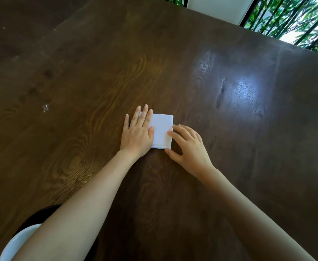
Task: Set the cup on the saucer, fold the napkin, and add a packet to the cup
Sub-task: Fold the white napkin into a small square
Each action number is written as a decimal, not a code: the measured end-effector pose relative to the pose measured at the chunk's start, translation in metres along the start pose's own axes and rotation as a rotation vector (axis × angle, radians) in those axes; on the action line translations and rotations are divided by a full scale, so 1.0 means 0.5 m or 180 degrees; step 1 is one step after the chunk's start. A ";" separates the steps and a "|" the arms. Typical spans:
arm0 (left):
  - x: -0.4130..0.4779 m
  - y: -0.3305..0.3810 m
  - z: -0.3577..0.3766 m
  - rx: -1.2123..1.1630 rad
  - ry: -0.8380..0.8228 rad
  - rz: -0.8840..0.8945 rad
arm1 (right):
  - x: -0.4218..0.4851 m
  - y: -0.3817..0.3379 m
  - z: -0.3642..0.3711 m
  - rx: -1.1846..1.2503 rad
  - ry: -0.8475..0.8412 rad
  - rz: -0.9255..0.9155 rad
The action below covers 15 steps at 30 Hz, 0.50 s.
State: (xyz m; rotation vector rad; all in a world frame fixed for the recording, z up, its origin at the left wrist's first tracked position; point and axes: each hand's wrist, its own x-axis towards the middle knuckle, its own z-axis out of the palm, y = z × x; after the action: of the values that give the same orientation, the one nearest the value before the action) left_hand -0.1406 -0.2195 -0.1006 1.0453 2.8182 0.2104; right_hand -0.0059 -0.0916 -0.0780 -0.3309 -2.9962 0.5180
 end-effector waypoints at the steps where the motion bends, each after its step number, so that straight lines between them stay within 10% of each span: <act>1: 0.000 0.000 0.000 -0.0013 0.0008 0.0003 | -0.007 -0.005 0.001 0.0067 0.0122 0.0043; 15: 0.008 -0.018 -0.006 -0.0316 -0.0227 0.0110 | -0.030 -0.027 0.029 0.0007 0.0766 0.0358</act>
State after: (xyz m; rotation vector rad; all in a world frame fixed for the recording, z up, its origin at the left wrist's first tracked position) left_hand -0.1499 -0.2239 -0.0992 1.0587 2.6981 0.3069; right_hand 0.0045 -0.1119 -0.0876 -0.5239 -2.7562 0.4547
